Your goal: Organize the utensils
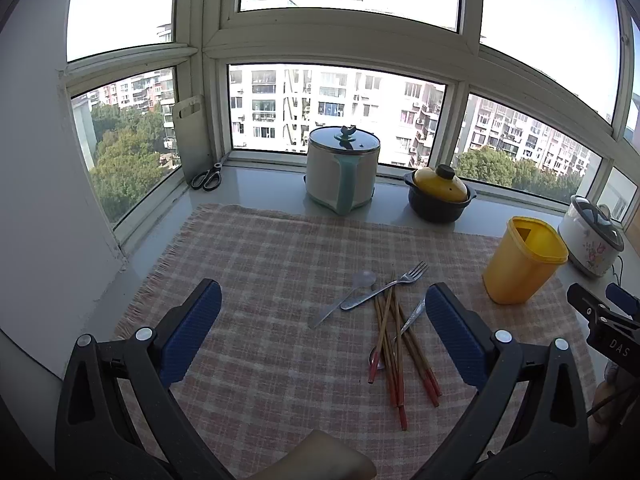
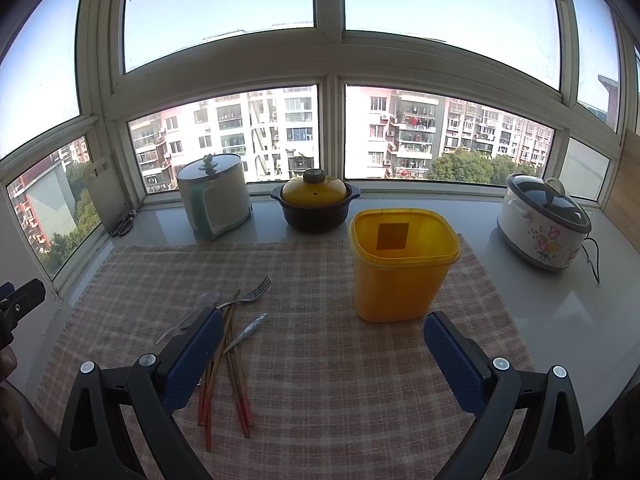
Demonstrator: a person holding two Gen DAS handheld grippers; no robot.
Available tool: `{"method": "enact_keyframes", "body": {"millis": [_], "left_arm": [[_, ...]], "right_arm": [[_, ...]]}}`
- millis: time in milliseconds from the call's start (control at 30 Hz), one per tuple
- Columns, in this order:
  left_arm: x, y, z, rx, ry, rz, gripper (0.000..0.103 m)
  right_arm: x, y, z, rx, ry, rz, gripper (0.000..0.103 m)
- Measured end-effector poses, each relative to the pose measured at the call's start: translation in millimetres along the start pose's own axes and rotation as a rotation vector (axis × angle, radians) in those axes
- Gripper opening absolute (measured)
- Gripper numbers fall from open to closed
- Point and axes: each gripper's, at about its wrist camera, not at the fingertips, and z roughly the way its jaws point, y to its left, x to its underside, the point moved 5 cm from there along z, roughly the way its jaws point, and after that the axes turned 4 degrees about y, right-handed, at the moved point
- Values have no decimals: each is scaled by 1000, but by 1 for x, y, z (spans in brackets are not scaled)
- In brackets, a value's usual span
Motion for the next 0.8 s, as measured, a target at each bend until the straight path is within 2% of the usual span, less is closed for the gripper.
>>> {"method": "enact_keyframes", "body": {"millis": [800], "left_arm": [[-1,-1,20,6,60,17,103]], "right_arm": [[4,6,17,-10,39,-24,101]]}}
